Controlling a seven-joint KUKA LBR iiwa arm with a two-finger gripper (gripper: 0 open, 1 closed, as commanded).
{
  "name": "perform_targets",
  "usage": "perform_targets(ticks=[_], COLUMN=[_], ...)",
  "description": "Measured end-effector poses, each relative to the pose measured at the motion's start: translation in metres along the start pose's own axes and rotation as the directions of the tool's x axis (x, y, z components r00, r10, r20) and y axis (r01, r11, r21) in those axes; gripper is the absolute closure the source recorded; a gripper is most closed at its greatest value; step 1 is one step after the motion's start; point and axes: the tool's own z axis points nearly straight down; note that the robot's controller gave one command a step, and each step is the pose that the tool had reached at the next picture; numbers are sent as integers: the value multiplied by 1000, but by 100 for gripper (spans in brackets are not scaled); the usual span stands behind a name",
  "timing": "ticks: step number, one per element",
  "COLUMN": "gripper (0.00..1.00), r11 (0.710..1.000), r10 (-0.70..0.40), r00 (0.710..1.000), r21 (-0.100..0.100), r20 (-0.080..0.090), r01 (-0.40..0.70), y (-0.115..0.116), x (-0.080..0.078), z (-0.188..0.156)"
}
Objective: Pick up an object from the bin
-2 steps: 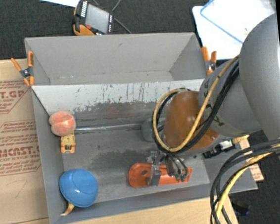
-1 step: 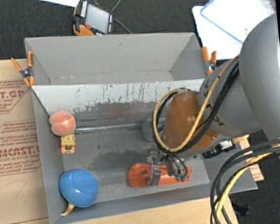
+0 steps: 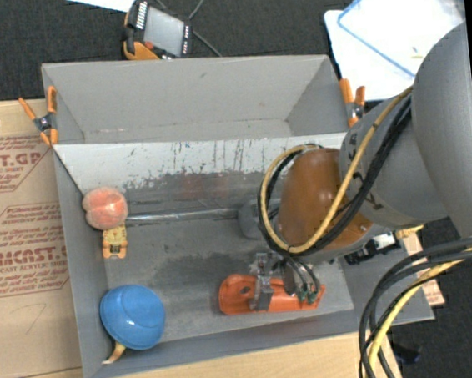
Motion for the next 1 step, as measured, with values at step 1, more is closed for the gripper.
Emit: perform_targets(ticks=[1], gripper=[100], r11=[1000], r10=[0], r00=[1000], r21=[1], r20=[-7], r01=[0], y=[0], x=[2], z=[-41])
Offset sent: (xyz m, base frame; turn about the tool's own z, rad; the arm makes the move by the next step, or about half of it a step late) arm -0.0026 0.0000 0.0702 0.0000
